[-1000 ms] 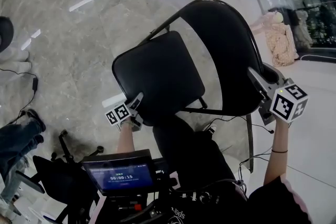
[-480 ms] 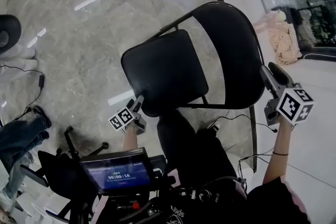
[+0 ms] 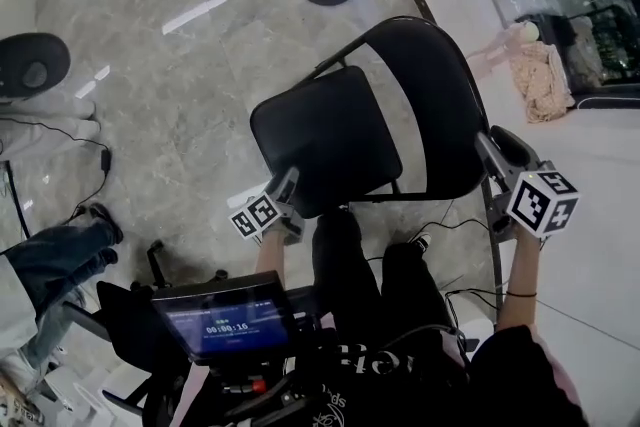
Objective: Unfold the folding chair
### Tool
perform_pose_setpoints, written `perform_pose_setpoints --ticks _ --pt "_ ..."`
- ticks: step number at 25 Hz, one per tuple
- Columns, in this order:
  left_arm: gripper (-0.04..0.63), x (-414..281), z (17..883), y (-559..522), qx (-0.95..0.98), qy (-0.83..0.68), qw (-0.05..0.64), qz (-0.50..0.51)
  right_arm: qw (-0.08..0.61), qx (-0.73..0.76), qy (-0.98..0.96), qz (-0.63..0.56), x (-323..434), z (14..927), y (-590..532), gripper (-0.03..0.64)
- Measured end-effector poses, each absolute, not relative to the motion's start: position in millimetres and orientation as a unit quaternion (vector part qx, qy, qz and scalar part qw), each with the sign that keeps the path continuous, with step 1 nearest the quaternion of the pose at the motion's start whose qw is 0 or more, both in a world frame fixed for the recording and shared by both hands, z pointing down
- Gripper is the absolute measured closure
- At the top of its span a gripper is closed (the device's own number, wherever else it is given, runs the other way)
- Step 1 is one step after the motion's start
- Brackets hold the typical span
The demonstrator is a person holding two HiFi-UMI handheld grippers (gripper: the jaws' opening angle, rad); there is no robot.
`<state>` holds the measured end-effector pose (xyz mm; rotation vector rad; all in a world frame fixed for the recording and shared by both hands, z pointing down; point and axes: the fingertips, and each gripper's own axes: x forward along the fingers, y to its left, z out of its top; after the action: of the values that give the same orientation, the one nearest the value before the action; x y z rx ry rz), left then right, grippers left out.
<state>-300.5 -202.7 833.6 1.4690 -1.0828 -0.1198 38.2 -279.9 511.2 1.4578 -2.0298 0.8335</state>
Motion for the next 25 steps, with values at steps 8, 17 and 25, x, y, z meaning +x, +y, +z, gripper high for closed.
perform_pose_setpoints --ticks 8,17,25 --pt "0.47 -267.8 754.9 -222.2 0.682 -0.419 0.594 -0.081 0.226 0.524 -0.748 0.339 19.6 494.0 -248.4 0.452" --pt "0.591 -227.9 673.3 -238.6 0.763 -0.351 0.537 -0.075 0.195 0.515 -0.757 0.353 1.7 476.9 -220.6 0.454" --pt "0.592 -182.6 574.4 -237.7 0.839 -0.283 0.455 -0.091 0.164 0.509 -0.766 0.357 3.9 459.8 -178.0 0.472"
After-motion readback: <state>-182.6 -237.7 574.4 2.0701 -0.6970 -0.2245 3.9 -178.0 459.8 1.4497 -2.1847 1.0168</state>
